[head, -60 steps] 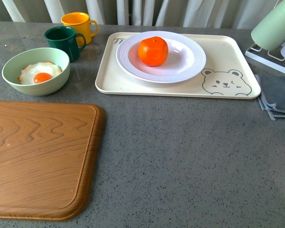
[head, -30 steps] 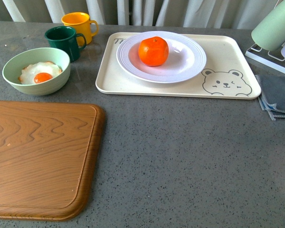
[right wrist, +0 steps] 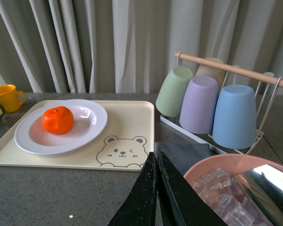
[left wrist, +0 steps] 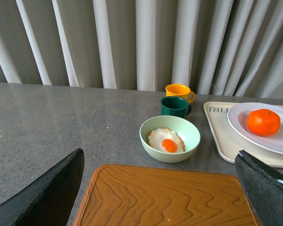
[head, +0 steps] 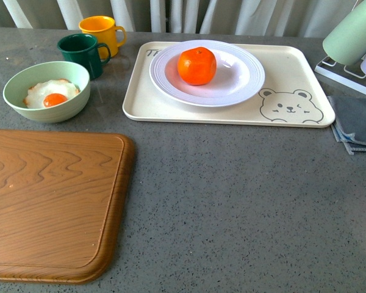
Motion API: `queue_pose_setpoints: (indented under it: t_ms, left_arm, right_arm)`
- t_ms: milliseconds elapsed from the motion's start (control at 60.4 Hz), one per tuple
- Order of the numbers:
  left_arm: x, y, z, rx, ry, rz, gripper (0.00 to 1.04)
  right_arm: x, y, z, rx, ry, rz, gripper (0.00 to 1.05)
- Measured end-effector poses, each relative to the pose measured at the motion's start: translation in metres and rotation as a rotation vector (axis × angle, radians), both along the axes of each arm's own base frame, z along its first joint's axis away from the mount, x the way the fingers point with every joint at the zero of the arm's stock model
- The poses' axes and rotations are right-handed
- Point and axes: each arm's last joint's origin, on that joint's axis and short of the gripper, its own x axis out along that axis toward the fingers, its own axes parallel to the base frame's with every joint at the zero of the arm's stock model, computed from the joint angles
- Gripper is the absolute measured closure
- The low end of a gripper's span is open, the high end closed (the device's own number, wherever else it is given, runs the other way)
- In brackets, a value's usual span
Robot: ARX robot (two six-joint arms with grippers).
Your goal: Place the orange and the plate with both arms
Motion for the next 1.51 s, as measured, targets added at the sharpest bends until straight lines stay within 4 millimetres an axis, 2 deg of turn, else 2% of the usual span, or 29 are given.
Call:
queue_pose_setpoints:
  t_ms: [646,778,1076,1143,1507]
  left_arm:
    - [0.0,0.0,0.0,0.0,0.0,0.0,0.09]
    - [0.0,0.0,0.0,0.0,0.0,0.0,0.09]
    - [0.0,0.0,0.0,0.0,0.0,0.0,0.09]
    - [0.0,0.0,0.0,0.0,0.0,0.0,0.09]
    - [0.0,0.0,0.0,0.0,0.0,0.0,0.09]
  right_arm:
    - [-0.016,0.0,0.0,0.0,-0.003,0.0,1.03]
    - [-0.026,0.0,-0.003,0.0,0.012,0.0,1.03]
    - [-0.027,0.0,-0.003,0.0,0.002,-0.001,1.03]
    - [-0.027,0.0,-0.003,-0.002,0.002,0.0,0.96]
    - [-0.027,0.0,-0.003,-0.002,0.002,0.0,0.34]
